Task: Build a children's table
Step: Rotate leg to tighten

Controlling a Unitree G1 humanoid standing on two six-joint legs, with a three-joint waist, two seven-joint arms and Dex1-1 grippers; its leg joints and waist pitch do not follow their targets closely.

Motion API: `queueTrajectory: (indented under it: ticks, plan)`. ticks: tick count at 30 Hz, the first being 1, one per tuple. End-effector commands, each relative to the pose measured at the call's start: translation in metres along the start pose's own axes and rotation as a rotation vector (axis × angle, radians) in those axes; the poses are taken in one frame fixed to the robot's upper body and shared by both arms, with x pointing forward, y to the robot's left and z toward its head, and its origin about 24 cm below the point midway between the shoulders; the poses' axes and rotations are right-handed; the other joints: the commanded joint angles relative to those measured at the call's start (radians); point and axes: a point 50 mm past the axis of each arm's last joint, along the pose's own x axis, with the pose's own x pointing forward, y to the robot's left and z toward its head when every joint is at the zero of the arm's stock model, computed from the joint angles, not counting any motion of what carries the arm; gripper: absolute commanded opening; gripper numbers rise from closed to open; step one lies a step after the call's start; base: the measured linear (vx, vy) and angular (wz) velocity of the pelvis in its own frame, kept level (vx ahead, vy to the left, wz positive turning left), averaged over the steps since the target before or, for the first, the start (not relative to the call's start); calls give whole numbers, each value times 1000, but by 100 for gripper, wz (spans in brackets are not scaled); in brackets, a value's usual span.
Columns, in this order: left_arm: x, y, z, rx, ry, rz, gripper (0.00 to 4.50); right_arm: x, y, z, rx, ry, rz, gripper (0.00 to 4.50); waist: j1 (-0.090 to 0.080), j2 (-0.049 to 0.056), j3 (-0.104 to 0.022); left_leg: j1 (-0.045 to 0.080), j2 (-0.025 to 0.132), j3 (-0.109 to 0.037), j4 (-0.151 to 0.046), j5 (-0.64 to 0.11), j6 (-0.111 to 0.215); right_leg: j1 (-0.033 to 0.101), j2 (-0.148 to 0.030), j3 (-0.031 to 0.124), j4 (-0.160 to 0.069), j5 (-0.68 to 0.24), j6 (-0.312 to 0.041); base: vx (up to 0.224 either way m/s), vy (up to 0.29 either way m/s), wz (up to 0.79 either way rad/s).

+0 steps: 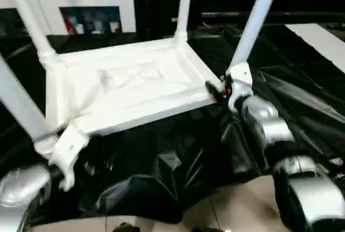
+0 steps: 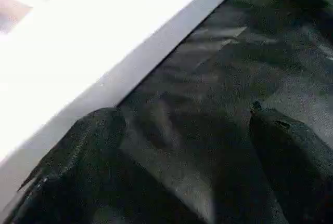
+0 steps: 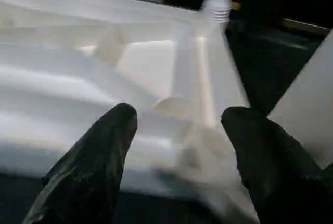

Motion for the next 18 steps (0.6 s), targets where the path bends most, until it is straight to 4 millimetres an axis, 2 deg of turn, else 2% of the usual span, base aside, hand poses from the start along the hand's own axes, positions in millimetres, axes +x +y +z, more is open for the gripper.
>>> queueTrajectory:
  ticks: [1,3,4,6,9,10,11,12,13,14,15,16,17,18]
  plan:
    - [-11,5,1,50,-83,115,440,-5,9,6,0,-41,52,318,-1,16,-61,25,42,-24,-86,-454,-22,18,-35,42,-85,-379,-134,0,0,0]
    - [-20,4,-3,63,-130,223,440,-12,14,1,23,-45,78,318,-1,20,-59,28,41,-27,-87,-482,-25,16,-34,41,-87,-408,-131,0,0,0]
    - [-22,3,-3,62,-149,256,440,-15,15,0,31,-45,87,318,-2,15,-56,32,42,-28,-87,-517,-35,11,-37,40,-95,-468,-116,0,0,0]
    - [-32,5,-1,43,-230,439,440,-20,18,-5,41,-38,86,318,-4,20,-51,33,42,-30,-88,-542,-41,8,-36,39,-100,-503,-106,0,0,0]
    - [-40,1,-5,51,-271,589,440,-27,21,-11,41,-23,82,318,-7,16,-45,44,38,-35,-83,-598,-55,-1,-37,30,-123,-626,-54,0,0,0]
    - [-44,-4,-10,43,-276,663,440,-31,23,-13,46,-13,79,318,-12,16,-41,53,34,-41,-79,-635,-58,-6,-33,18,-138,-679,-26,0,0,0]
    - [-45,-6,-11,40,-277,679,440,-32,23,-13,47,-11,78,318,-13,19,-40,52,35,-45,-82,-641,-60,-1,-33,14,-140,-683,-21,0,0,0]
    - [-45,-9,-14,33,-278,705,440,-33,23,-13,50,-9,77,318,-15,17,-41,50,35,-47,-83,-644,-61,2,-32,11,-141,-682,-17,0,0,0]
    - [-46,-12,-15,28,-277,727,440,-33,23,-12,53,-9,77,318,-19,22,-39,49,36,-55,-87,-675,-66,5,-31,2,-144,-682,-12,0,0,0]
    - [-46,-12,-15,28,-277,727,440,-33,23,-12,53,-9,77,318,-19,22,-39,49,36,-55,-87,-675,-66,5,-31,2,-144,-682,-12,0,0,0]
    - [-47,-14,-17,10,-279,760,440,-34,23,-12,55,-7,77,318,-26,27,-35,50,39,-64,-95,-720,-73,13,-27,-10,-147,-665,-13,-50,34,-12]
    - [-46,-11,-16,-29,-302,816,440,-34,23,-13,58,4,73,318,-32,19,-33,47,40,-65,-99,-735,-74,17,-23,-16,-149,-656,-13,-50,34,-12]
    - [-45,-10,-15,-34,-307,821,440,-34,23,-13,58,6,72,318,-32,34,-28,53,48,-70,-114,-793,-84,25,-17,-29,-145,-615,-24,-56,30,-8]
    - [-39,-6,-10,-48,-338,814,440,-34,21,-15,64,31,54,318,-38,20,-24,54,54,-66,-124,-827,-83,27,-7,-41,-144,-590,-30,-60,5,-1]
